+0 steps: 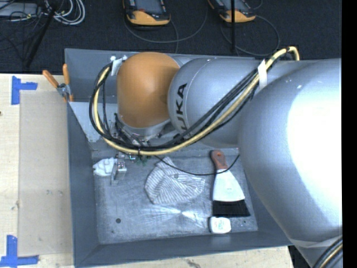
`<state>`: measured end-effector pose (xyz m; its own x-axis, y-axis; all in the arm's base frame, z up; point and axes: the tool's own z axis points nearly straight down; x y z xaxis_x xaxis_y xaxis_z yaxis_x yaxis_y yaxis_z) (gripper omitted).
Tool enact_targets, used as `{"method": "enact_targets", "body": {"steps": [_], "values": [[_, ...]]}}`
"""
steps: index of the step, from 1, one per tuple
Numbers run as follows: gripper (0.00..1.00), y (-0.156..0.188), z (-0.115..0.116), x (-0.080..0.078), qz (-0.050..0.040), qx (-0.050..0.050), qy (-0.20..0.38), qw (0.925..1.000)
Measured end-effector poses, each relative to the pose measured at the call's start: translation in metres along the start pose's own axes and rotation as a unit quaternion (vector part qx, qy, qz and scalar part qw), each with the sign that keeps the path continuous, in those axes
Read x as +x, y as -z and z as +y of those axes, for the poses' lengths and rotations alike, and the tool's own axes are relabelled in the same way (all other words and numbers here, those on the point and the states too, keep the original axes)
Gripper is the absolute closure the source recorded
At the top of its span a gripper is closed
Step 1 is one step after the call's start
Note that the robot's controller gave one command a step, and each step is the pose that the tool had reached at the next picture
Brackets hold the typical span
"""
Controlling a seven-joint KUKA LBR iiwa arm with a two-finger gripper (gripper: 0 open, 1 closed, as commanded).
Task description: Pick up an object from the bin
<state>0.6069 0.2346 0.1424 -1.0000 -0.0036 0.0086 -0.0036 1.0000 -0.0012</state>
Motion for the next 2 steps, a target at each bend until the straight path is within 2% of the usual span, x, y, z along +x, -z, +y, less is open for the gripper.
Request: {"method": "enact_targets", "body": {"steps": [1,2], "values": [[1.0,0.0051,-0.0018,-0.0022,-0.0036,-0.001,-0.003,1.0],[1.0,0.0051,-0.0019,-0.0023,-0.0036,-0.001,-0.003,1.0]]}}
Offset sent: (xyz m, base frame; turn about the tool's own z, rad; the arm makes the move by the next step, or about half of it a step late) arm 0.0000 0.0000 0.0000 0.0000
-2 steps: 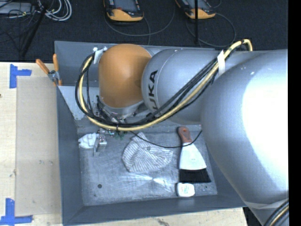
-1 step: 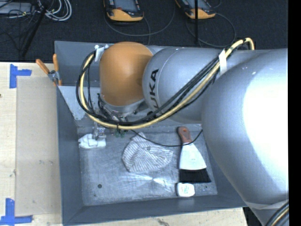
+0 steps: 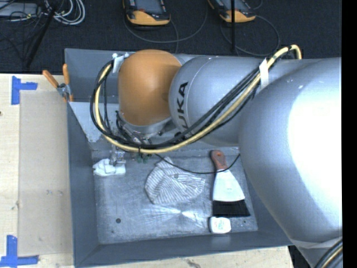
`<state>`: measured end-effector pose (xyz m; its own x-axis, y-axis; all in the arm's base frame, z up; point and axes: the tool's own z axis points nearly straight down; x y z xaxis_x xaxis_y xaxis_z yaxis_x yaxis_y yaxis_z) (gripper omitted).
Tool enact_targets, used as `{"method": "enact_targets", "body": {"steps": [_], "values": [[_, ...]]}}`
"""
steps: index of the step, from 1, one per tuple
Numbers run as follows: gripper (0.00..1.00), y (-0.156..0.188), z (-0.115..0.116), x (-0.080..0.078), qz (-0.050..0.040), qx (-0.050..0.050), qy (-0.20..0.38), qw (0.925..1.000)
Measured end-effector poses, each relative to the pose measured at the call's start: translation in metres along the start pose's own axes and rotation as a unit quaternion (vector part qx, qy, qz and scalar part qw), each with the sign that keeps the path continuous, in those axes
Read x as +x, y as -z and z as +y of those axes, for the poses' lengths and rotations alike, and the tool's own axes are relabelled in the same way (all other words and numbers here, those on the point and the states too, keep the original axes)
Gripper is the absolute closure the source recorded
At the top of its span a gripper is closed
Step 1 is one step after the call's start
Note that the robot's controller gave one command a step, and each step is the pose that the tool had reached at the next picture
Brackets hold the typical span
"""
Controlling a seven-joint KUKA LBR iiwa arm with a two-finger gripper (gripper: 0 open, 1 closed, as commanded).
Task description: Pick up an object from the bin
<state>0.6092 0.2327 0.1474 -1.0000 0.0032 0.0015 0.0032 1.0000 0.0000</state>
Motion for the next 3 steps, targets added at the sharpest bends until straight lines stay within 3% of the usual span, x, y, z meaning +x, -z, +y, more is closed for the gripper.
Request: {"method": "enact_targets", "body": {"steps": [1,2,3], "values": [[1.0,0.013,-0.053,0.03,0.0013,0.0,0.008,1.0],[1.0,0.02,-0.094,0.041,0.0008,0.001,0.001,1.0],[1.0,0.021,-0.092,0.048,-0.0021,0.0,0.0,1.0]]}}
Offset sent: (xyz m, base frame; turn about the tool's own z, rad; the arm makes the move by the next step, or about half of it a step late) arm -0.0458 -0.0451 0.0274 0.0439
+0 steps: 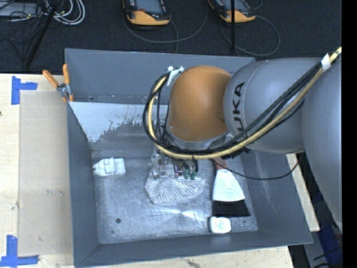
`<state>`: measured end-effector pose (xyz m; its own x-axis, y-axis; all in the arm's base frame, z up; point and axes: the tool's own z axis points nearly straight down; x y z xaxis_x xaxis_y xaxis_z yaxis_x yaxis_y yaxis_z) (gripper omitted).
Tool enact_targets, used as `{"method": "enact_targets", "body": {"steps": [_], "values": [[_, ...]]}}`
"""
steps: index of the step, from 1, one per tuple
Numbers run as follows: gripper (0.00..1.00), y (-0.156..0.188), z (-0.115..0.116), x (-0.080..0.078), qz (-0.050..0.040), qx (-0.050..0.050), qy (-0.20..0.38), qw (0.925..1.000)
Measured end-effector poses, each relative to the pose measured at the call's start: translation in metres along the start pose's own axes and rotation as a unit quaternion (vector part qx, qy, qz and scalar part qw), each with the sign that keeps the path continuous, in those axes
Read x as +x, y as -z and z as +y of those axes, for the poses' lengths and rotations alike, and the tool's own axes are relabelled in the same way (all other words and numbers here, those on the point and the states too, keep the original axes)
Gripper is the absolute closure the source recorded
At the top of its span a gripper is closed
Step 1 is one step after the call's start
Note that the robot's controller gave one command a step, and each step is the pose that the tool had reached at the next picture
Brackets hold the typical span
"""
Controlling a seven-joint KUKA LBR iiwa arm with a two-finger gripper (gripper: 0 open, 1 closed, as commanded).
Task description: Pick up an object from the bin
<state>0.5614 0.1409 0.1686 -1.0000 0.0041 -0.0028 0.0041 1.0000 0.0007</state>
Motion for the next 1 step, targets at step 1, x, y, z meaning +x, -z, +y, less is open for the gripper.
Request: {"method": "enact_targets", "body": {"steps": [1], "values": [[1.0,0.0437,-0.019,0.0281,0.0065,0.001,0.068,0.9976]]}}
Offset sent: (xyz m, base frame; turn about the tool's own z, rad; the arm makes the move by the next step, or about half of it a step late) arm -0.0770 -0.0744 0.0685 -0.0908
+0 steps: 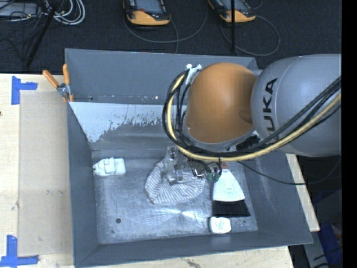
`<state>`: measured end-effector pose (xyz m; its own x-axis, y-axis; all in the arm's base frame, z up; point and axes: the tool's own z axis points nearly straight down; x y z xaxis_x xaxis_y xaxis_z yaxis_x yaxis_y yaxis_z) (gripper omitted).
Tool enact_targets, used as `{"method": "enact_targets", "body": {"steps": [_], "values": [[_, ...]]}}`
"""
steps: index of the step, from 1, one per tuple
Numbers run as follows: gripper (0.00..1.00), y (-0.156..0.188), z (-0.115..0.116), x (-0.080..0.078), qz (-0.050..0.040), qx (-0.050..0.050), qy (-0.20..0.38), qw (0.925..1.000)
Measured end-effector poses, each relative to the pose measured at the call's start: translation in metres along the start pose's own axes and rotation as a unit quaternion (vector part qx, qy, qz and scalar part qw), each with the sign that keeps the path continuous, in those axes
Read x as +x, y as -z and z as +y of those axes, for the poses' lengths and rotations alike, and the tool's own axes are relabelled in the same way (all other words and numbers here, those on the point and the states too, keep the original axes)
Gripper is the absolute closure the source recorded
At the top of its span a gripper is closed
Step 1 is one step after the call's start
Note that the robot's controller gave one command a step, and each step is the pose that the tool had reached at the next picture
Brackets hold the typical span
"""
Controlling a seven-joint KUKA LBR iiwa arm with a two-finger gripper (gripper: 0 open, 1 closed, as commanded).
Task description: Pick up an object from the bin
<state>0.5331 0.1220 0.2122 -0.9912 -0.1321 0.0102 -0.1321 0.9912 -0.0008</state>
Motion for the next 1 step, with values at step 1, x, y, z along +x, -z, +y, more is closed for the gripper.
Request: {"method": "enact_targets", "body": {"steps": [1], "values": [[1.0,0.0252,-0.0235,0.0219,-0.0081,0.0,0.039,0.9992]]}}
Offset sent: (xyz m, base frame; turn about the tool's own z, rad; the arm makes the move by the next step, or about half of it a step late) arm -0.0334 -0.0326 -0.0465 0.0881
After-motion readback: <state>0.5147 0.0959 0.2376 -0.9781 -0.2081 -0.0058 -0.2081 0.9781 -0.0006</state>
